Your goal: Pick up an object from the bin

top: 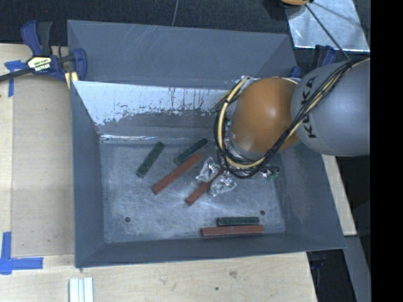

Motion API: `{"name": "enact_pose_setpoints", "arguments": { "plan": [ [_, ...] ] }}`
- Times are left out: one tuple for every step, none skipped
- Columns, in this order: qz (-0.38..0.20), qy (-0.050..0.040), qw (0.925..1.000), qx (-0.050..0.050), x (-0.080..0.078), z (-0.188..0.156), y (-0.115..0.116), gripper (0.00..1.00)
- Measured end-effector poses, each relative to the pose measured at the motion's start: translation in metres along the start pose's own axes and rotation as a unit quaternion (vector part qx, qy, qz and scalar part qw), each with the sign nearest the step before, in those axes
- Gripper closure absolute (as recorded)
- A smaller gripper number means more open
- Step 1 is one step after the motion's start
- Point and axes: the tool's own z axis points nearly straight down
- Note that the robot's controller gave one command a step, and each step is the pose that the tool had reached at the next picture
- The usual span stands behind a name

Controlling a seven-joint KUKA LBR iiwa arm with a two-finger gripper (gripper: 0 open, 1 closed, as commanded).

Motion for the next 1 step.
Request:
{"name": "enact_pose_setpoints", "arguments": {
  "plan": [
    [0.000,0.0000,1.0000,0.000,0.0000,0.0000,0.0000,1.00]
  ]
}}
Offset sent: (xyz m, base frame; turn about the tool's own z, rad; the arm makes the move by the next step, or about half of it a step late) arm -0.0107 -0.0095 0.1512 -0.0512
